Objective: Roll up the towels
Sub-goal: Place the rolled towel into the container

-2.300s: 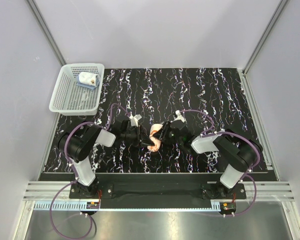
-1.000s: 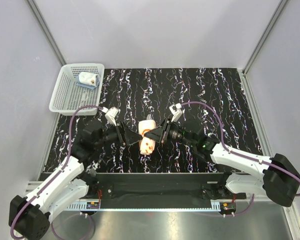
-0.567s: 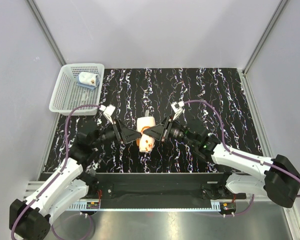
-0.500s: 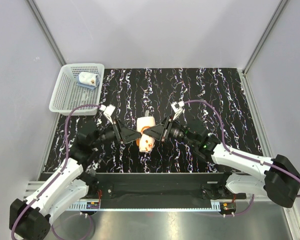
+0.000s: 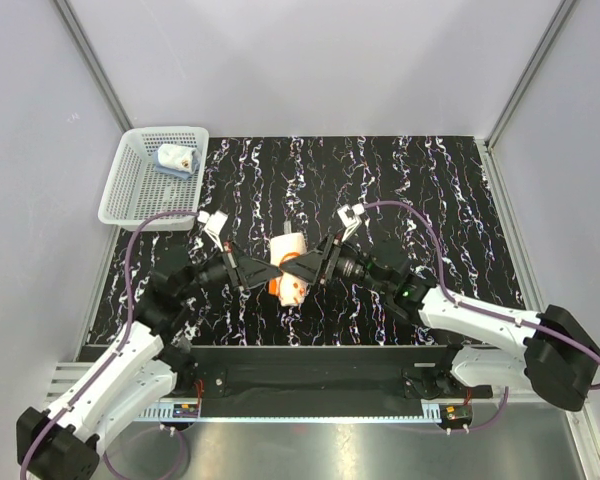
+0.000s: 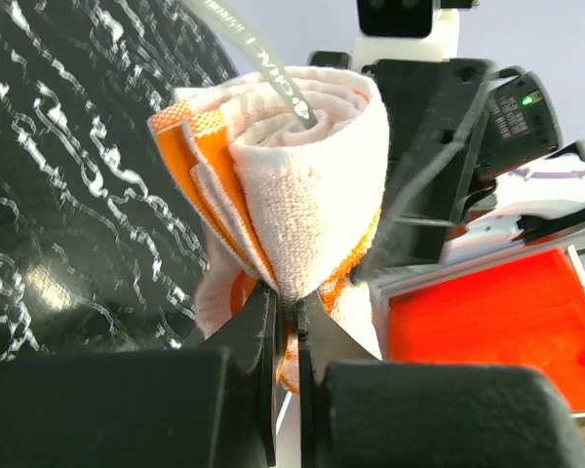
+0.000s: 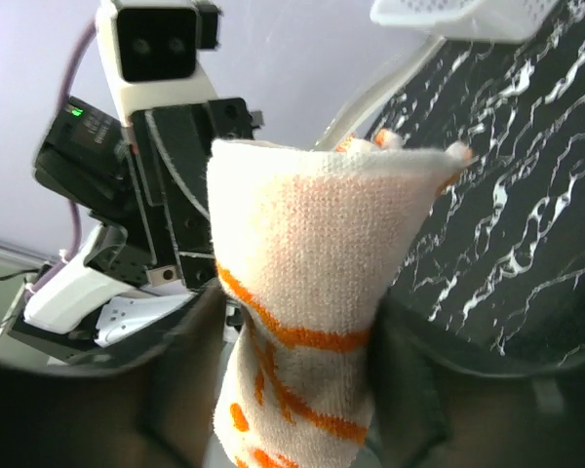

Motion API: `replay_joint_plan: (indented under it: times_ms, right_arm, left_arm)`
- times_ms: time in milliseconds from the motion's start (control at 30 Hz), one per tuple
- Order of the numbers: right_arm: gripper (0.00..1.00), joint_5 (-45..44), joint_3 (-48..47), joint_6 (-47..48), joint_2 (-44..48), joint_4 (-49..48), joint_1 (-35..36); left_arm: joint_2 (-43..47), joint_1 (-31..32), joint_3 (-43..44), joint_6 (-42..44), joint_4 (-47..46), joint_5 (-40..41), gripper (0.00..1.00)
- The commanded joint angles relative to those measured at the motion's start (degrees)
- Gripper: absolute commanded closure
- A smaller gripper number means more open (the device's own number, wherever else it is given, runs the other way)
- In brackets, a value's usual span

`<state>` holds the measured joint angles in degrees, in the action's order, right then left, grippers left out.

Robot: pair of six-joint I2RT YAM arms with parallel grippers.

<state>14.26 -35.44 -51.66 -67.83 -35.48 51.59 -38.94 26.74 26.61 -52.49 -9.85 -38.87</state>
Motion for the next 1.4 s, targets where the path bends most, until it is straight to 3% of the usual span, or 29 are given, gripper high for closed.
replay_joint_plan:
  times_ms: [0, 33, 133, 400, 567, 667, 800, 1033, 1367]
  right_arm:
    - [0.34, -2.81, -2.53, 1.29, 2.17, 4.79, 2.46]
    - [0.26, -4.4, -2.7, 1.73, 3.92, 6.99, 2.63]
    - [0.15, -9.68, -2.79, 3.31, 7.79, 14.37, 2.46]
    - [0.07, -25.58, -3.58, 2.18, 18.77, 36.96, 2.46]
    - [0.07, -26.83, -2.53, 1.65, 23.79, 42.41, 2.46]
    - [0.07, -26.39, -2.62, 1.56, 25.03, 44.44, 2.37]
    - [0.07, -25.17, -2.35, 1.47, 25.73, 45.68, 2.46]
    - [0.07, -22.0, -1.03, 1.12, 22.84, 43.13, 2.46]
    - [0.07, -20.06, 2.13, 0.33, 20.28, 39.27, 2.46]
  left_arm:
    - [2.37, 1.21, 4.85, 3.97, 7.0, 2.64, 1.0]
    - [2.81, 1.21, 5.46, 5.28, 8.25, 3.36, 1.0]
    - [3.43, 0.86, 7.92, 7.3, 12.47, 5.91, 1.0]
    - [2.39, -3.18, 12.5, 10.12, 17.05, 11.44, 1.0]
    - [-3.24, -10.55, 17.32, 11.8, 16.79, 14.35, 1.0]
    - [-7.9, -20.3, 18.91, 9.17, 12.68, 13.31, 1.0]
    - [-16.14, -33.74, 21.01, 2.75, 0.56, 9.61, 1.0]
    - [-25.65, -41.15, 28.92, 1.16, -1.14, 20.05, 1.0]
    - [-48.04, -49.85, 39.02, -7.27, -9.31, 19.19, 1.0]
